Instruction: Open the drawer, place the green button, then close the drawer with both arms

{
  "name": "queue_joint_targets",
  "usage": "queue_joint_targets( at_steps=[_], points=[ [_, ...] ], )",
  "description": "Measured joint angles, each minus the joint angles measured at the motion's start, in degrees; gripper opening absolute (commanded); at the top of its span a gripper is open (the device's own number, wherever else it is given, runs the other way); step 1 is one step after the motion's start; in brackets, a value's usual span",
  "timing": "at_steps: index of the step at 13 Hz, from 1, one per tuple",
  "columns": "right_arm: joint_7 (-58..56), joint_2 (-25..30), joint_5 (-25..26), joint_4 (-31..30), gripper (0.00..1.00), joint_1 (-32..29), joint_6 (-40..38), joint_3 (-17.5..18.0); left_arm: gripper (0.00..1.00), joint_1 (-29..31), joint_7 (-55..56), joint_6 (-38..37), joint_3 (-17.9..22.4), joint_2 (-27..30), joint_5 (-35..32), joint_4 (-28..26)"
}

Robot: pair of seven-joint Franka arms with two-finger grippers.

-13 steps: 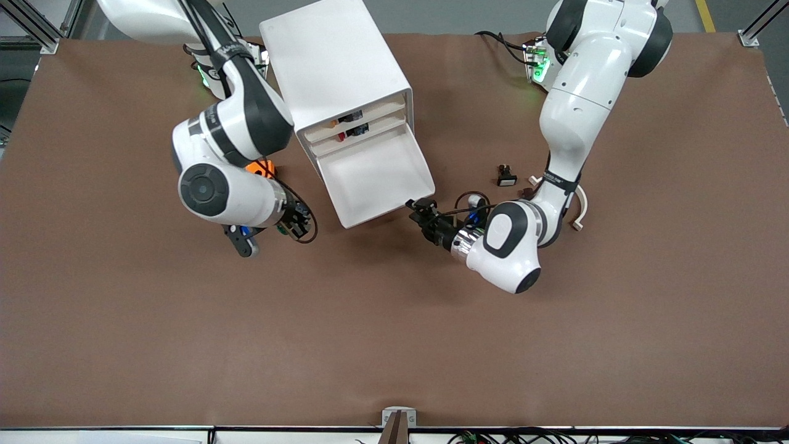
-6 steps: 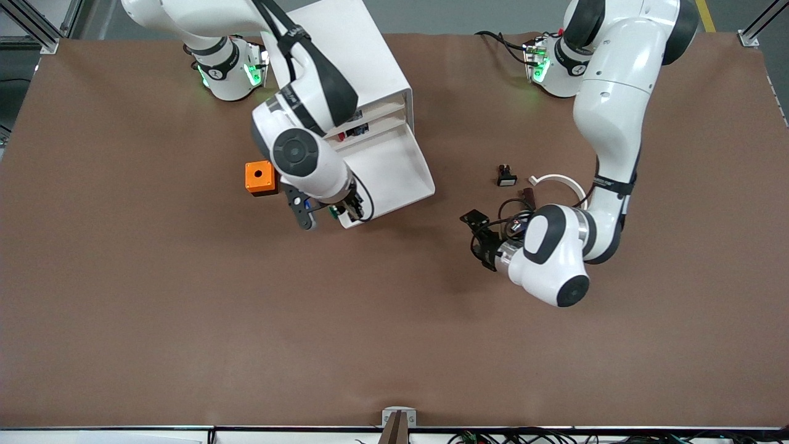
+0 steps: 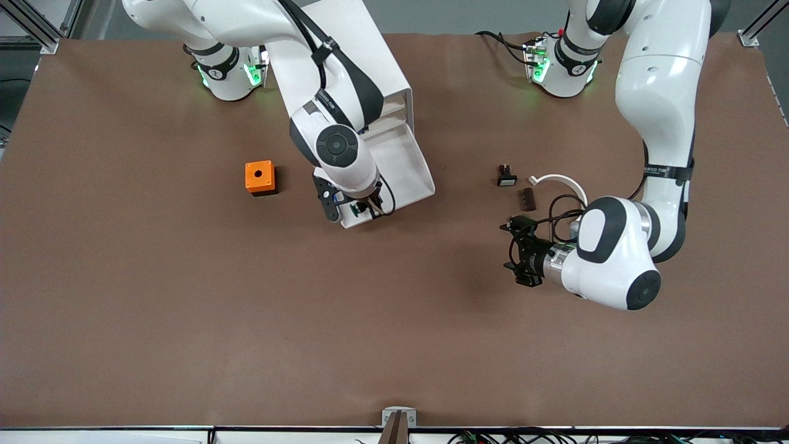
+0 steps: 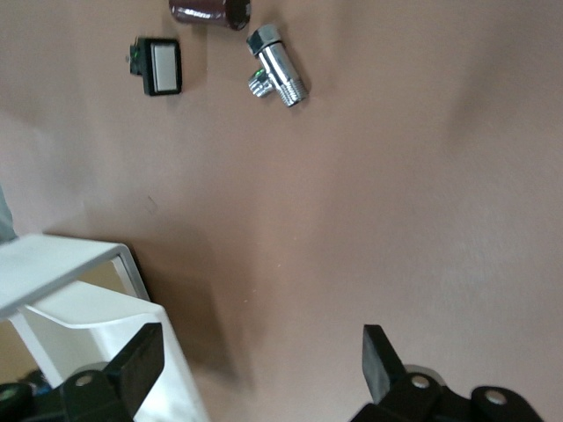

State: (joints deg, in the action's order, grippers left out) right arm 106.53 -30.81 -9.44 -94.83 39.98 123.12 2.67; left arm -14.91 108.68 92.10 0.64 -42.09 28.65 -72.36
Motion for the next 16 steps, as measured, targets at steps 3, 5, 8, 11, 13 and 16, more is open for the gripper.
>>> queue_joint_targets(
  at_steps=[3,5,8,11,13,16],
  points=[
    [4.76,-1.82,2.83,-0.28,0.13,2.45,2.20,-0.06,0.99,-0.50,-7.30,-1.84,-0.02,2.30,-1.40,0.01],
    [6.31,-2.21,3.86,-0.26,0.36,2.98,2.37,-0.09,0.99,-0.73,-12.37,-2.51,-0.11,3.26,-3.01,0.01],
    [6.35,-2.20,3.87,0.43,0.83,2.83,2.32,-0.70,0.99,-2.04,-18.96,-3.19,-0.65,3.44,-6.98,-0.19],
    [3.67,-1.86,3.86,2.93,1.00,1.96,-0.37,-1.05,1.00,-6.31,-24.17,-1.94,-0.92,3.29,-9.34,-0.55],
    [1.82,-0.87,3.86,4.32,1.00,0.70,-1.54,-1.16,1.00,-9.51,-27.97,-0.03,-1.00,3.21,-9.87,-0.71],
    [-9.82,1.29,3.86,5.73,1.00,-3.25,-3.19,-1.31,1.00,-14.16,-39.74,4.78,-1.12,2.78,-12.78,-1.28]
  ],
)
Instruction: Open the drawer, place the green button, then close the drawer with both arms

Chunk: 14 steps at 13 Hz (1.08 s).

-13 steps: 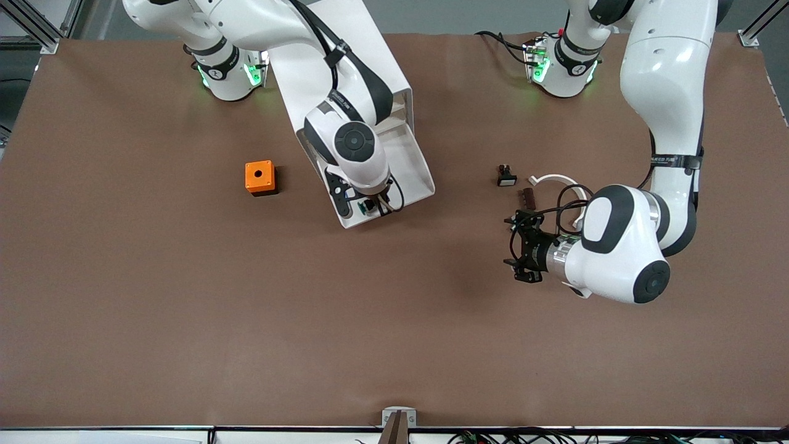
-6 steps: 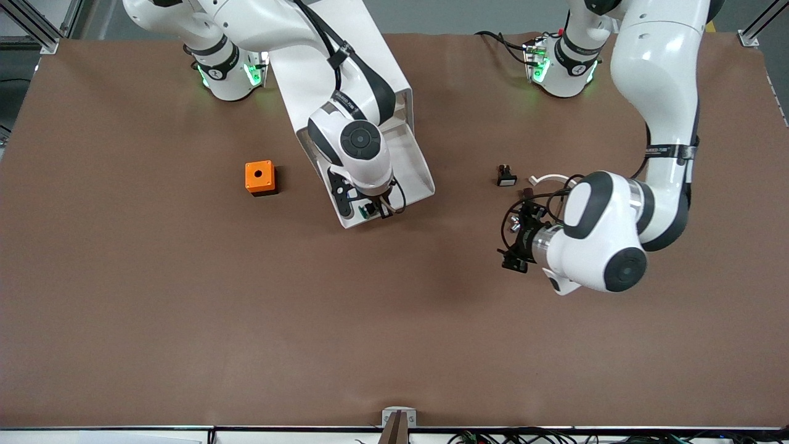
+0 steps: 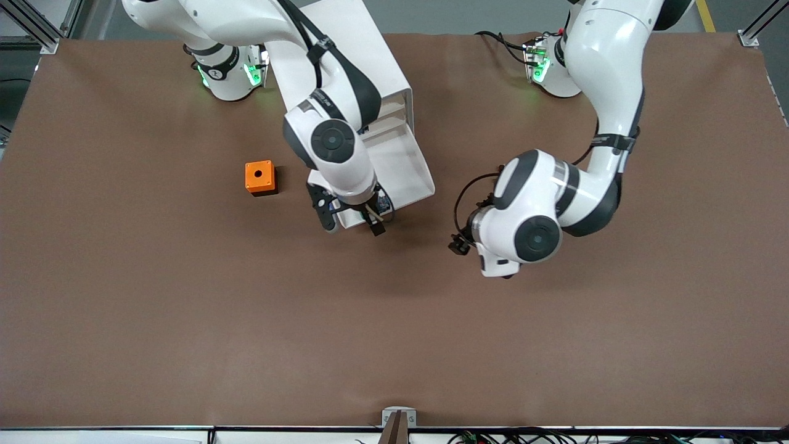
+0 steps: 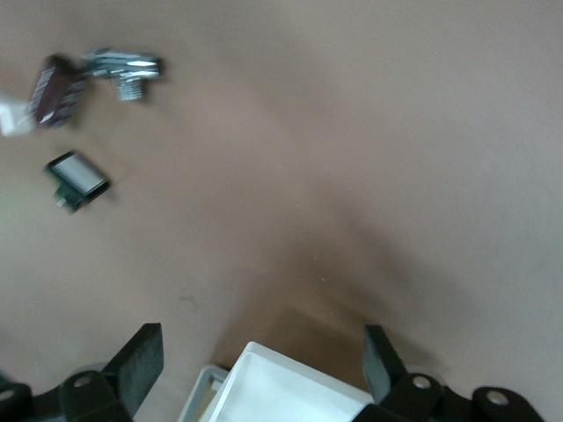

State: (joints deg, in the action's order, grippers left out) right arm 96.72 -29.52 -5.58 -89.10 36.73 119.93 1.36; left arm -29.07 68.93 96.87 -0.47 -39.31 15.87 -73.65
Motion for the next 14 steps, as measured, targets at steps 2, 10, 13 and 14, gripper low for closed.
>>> queue_joint_targets(
  at_steps=[2,10,13,14],
  points=[
    [-8.85,1.84,-0.03,0.18,1.00,-4.91,-2.82,0.21,1.00,-2.81,-10.48,4.93,-0.02,-1.60,-3.96,-0.50],
    [-52.27,7.08,-3.60,5.60,1.00,-33.21,-19.74,5.88,1.00,-13.35,-21.32,17.12,-0.88,-8.69,-6.73,-2.02],
    [-73.34,10.74,-3.36,5.88,1.00,-38.84,-22.22,4.49,1.00,-14.36,-21.34,18.40,-1.03,-10.37,-3.83,-2.06],
    [-79.45,12.11,-3.05,5.91,1.00,-39.20,-23.19,2.83,1.00,-14.38,-21.28,18.15,-1.25,-10.25,-3.25,-2.05]
  ],
)
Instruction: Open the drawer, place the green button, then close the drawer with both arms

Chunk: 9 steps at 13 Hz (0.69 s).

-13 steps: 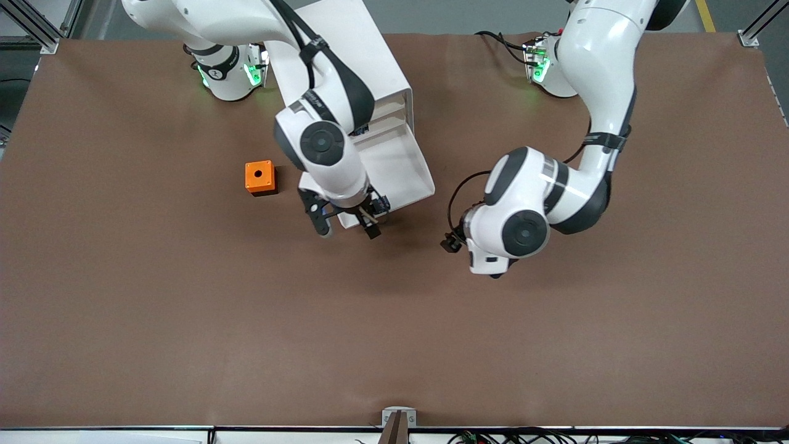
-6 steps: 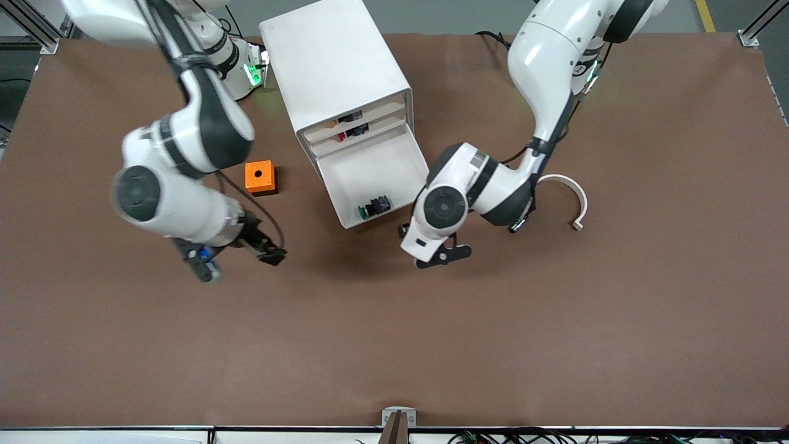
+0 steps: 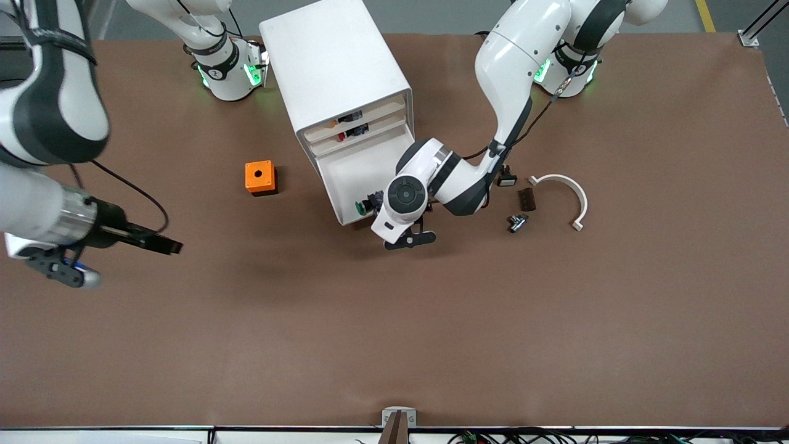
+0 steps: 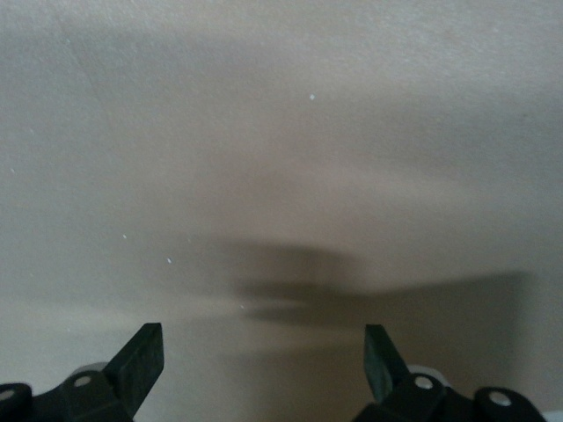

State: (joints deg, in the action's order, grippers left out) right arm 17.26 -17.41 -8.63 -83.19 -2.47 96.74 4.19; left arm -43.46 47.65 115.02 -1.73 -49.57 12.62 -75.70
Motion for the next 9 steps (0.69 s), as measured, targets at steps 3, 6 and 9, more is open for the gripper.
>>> queue_joint_targets(
  at_steps=[3,6,9],
  points=[
    [-9.17,4.40,2.47,-0.29,1.00,-0.02,-2.48,-2.07,1.00,-0.74,2.45,-1.50,-2.13,-0.01,0.43,-0.04],
    [-12.11,9.60,5.04,-1.55,1.00,1.01,-5.27,-1.88,1.00,-1.27,5.65,-3.87,-4.65,-0.01,0.46,-0.07],
    [-12.51,13.96,5.31,-4.94,1.00,1.23,-5.11,-1.87,1.00,-1.37,9.06,-6.03,-7.66,-0.03,0.47,-0.23]
  ],
)
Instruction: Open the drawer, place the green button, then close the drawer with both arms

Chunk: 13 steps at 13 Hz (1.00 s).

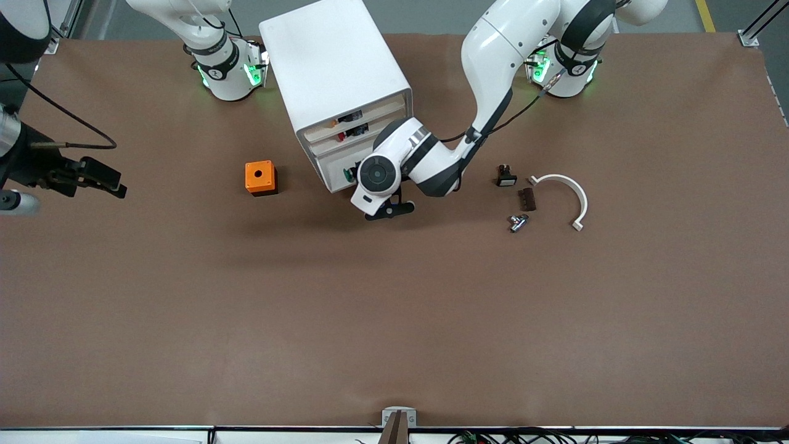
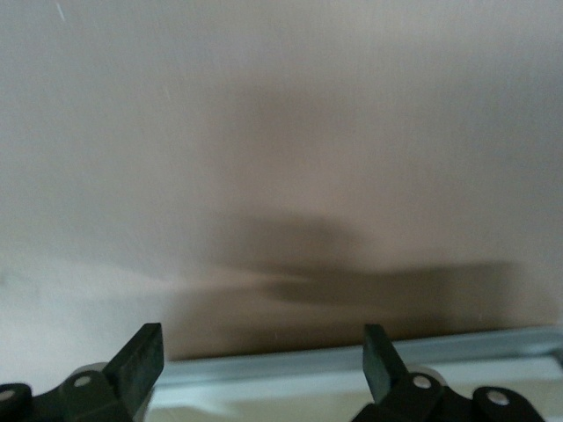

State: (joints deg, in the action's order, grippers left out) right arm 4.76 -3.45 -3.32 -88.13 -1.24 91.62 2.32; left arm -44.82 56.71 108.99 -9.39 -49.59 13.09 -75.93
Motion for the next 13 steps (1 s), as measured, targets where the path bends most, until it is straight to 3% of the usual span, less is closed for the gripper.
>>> queue_joint_targets(
  at_steps=[3,9,11,13],
  points=[
    [-0.91,1.34,0.10,-2.66,1.00,0.01,1.14,0.01,1.00,-0.67,3.28,-0.30,-2.55,-0.07,0.54,-0.92],
    [-2.31,1.60,2.29,-2.54,1.00,-0.02,1.61,-0.09,1.00,-1.47,4.30,-0.20,-2.17,0.00,3.74,-1.49],
    [-2.31,1.63,2.29,-2.53,1.00,-0.05,1.53,-0.15,1.00,1.59,4.31,0.02,-1.02,1.20,3.53,-0.93],
    [-2.31,1.65,2.29,-2.52,1.00,-0.06,1.49,-0.18,1.00,9.54,3.93,-0.72,-0.60,4.80,0.62,-0.35]
  ],
)
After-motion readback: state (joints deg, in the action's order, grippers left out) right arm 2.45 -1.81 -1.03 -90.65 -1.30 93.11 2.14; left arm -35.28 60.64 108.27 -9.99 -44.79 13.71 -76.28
